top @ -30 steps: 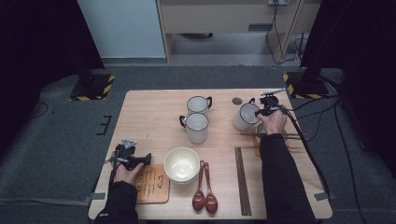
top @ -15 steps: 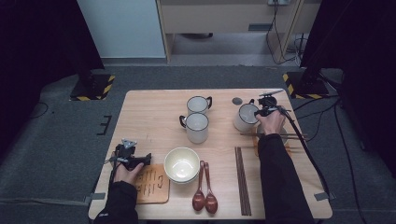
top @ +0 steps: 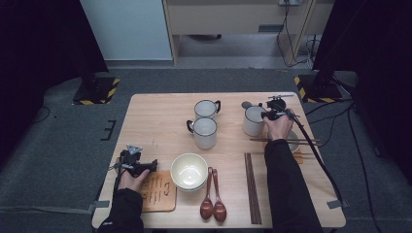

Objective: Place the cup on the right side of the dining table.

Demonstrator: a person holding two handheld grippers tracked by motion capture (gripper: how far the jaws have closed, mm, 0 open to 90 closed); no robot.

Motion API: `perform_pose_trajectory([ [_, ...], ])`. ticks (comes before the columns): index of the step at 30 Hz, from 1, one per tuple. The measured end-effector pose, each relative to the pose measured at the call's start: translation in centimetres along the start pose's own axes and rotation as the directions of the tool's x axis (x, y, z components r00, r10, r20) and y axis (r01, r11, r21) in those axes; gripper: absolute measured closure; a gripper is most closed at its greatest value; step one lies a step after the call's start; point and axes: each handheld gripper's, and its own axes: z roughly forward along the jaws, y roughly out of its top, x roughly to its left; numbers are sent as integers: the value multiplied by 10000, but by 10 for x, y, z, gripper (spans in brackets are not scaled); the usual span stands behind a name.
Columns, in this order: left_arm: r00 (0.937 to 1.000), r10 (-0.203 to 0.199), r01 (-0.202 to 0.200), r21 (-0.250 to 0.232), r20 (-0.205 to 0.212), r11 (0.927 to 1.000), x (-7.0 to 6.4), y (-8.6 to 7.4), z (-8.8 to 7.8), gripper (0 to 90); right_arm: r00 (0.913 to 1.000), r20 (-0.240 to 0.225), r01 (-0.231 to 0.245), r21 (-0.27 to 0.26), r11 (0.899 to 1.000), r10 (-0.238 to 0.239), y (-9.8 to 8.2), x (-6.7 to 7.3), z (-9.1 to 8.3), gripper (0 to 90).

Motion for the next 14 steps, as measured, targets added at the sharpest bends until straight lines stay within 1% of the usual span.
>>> perform_pose_trajectory([
  [1,10000,1,-1,0,0,10000,0,0,0,0,10000,-6,50,-119,9999,-50,0,0,-2,667],
  [2,10000,-2,2,-1,-2,10000,0,0,0,0,9999,28,118,-225,9997,-117,0,0,-4,647],
  [3,10000,-1,1,-2,-2,10000,0,0,0,0,9999,-4,132,-347,9993,-132,1,0,-7,635],
  [4,10000,2,-2,0,-2,10000,0,0,0,0,9999,-59,147,-446,9989,-149,2,-1,-10,606],
  [5,10000,0,0,-3,-2,10000,0,0,0,0,9999,-115,98,-574,9983,-105,2,-1,-13,568],
  [7,10000,-1,1,-2,-1,10000,0,0,0,0,9996,-229,170,-822,9965,-189,4,-2,-23,510],
  [12,10000,-2,2,-3,-1,10000,0,0,0,0,9979,-514,356,-911,9952,-404,6,-4,-47,420],
  [14,10000,-2,2,-2,-1,10000,0,0,0,0,9957,-701,531,-953,9940,-599,6,-5,-60,394],
])
